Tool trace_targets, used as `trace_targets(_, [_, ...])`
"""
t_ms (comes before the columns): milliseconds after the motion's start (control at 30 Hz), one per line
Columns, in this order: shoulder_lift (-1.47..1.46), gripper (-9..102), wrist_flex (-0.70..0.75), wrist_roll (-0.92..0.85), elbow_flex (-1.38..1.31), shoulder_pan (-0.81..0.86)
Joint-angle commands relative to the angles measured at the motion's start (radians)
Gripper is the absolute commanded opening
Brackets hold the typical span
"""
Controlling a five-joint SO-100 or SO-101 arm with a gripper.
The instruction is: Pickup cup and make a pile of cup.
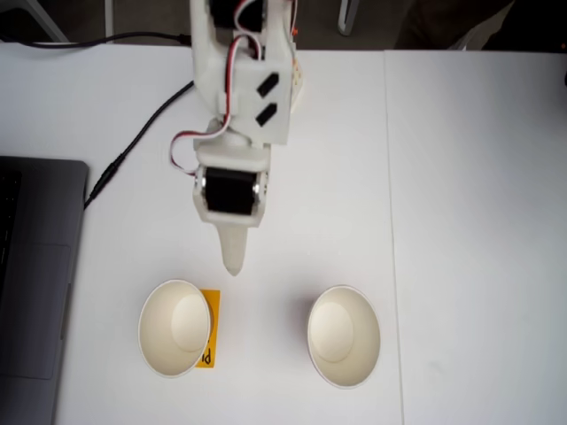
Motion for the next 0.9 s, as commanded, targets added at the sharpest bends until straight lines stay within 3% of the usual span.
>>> trace_targets(0, [-0.008, -6, 0.002, -0.008, -0.101, 0.052])
trace_targets(167, [-0.035, -3, 0.002, -0.008, -0.118, 0.11])
trace_targets(500, [-0.06, 14, 0.003, -0.008, -0.106, 0.169])
trace_targets(867, [-0.21, 17, 0.003, -0.008, -0.221, 0.169])
